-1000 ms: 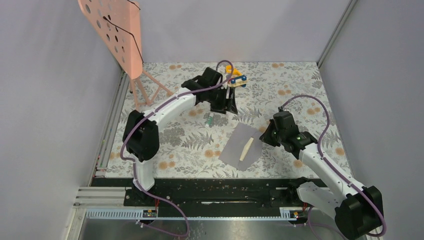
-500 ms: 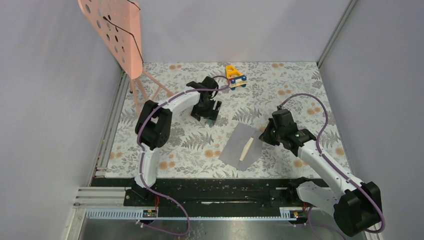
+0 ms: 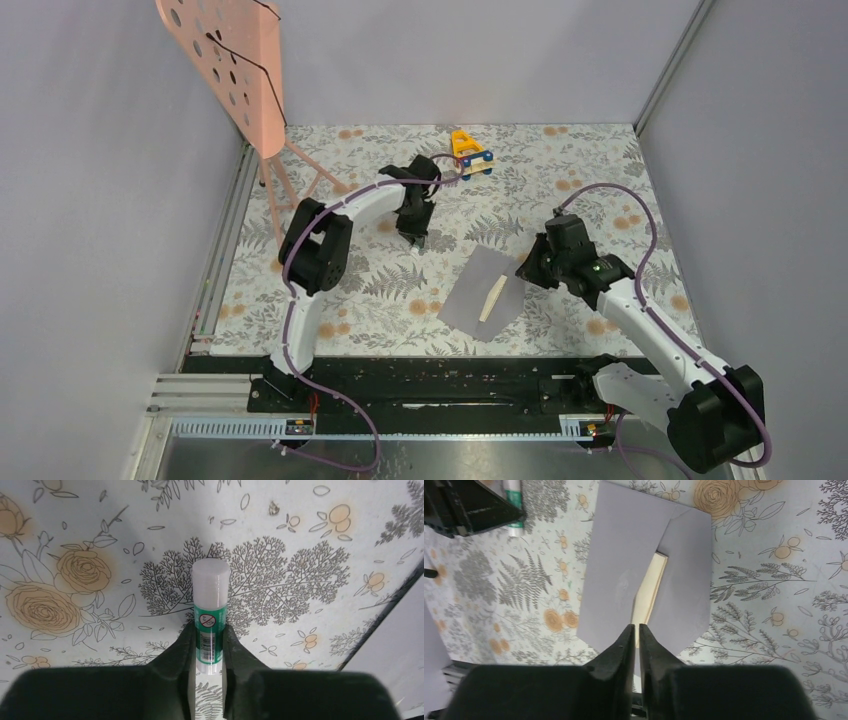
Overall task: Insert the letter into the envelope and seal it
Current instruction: Pick up the solid glue from the center of the board.
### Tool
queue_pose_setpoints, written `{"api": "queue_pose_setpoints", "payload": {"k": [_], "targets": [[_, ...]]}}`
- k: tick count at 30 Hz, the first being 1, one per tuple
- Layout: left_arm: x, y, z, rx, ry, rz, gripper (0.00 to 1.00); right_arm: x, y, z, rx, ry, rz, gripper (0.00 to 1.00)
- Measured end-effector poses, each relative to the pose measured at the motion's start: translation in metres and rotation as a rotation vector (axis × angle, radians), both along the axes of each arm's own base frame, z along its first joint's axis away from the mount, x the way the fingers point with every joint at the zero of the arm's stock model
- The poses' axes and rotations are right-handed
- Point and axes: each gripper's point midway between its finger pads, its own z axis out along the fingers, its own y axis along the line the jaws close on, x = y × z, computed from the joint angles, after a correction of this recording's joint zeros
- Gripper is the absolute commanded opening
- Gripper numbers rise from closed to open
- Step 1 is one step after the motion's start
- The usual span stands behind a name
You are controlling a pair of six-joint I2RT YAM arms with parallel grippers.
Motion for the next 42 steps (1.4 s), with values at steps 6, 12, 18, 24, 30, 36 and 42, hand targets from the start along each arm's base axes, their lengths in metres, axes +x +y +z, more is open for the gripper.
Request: {"api": "queue_pose_setpoints", "payload": {"k": [6,12,18,24,30,36,42], "targets": [[-0.007,-0.020,0.011,-0.118,0.027,-0.028,0.00,0.007,0.006,0.034,0.026,-0.048,0.029,0.99],[-0.060,-0.051,0.106,-0.492,0.032,-0.114,0.00,0.018,0.026,0.095,0.144,-0.152,0.096,1.00],[-0.110,-0.079,0.248,-0.933,-0.097,-0.310,0.00,0.027,0.055,0.140,0.341,-0.237,0.138,0.79],[-0.140,-0.086,0.255,-1.022,-0.031,-0.358,0.00,0.036,0.080,0.178,0.529,-0.312,0.184,0.73],[-0.147,-0.087,0.235,-1.023,0.045,-0.307,0.00,0.037,0.096,0.188,0.650,-0.316,0.226,0.76],[-0.144,-0.091,0.240,-1.053,0.038,-0.294,0.00,0.040,0.103,0.186,0.680,-0.292,0.236,0.61],[-0.143,-0.093,0.248,-1.081,0.024,-0.298,0.00,0.037,0.112,0.181,0.699,-0.268,0.251,0.53]]}}
